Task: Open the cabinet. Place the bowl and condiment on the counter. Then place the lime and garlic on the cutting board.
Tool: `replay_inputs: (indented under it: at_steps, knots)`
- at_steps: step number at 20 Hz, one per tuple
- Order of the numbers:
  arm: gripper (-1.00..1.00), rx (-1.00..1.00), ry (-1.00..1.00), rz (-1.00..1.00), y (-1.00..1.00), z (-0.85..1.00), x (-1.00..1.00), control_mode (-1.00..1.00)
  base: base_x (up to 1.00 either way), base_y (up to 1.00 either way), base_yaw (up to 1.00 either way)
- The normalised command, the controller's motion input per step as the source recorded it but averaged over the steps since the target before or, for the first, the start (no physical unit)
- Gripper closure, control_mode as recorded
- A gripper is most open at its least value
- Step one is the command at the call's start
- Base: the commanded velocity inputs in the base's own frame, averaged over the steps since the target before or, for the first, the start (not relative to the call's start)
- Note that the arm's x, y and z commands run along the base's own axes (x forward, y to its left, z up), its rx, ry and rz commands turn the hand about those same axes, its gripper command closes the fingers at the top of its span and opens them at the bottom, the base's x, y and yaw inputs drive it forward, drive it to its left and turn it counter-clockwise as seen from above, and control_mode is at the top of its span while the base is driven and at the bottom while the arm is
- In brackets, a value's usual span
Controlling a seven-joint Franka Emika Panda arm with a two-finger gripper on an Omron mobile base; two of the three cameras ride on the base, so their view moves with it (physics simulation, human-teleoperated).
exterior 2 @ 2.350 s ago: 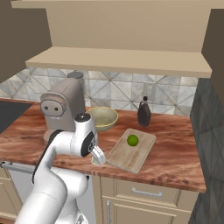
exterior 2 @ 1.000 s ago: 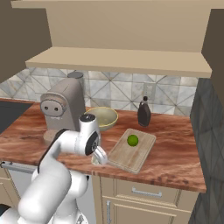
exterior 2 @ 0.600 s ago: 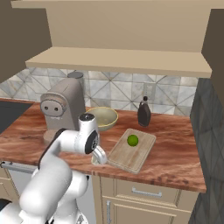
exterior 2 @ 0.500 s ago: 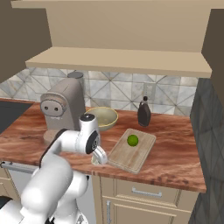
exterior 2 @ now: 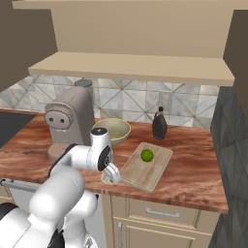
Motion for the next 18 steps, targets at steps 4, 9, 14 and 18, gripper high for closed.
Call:
replay_inputs:
  at_steps: [4,9,14,18]
  knots:
    - [-1.00,-0.02,0.00,0.00,0.12,-0.17,0.00,-1.00,0.00,0.00,0.00]
    - [-1.00,-0.02,0.00,0.00,0.12,-0.18,0.00,-1.00,0.00,0.00,0.00]
    - [-1.00,-0.01,0.00,0.00,0.00,-0.25,0.00,-1.00,0.00,0.00,0.00]
    - [-1.00,0.00,0.00,0.00,0.00,-0.24,0.00,-1.00,0.00,0.00,0.00]
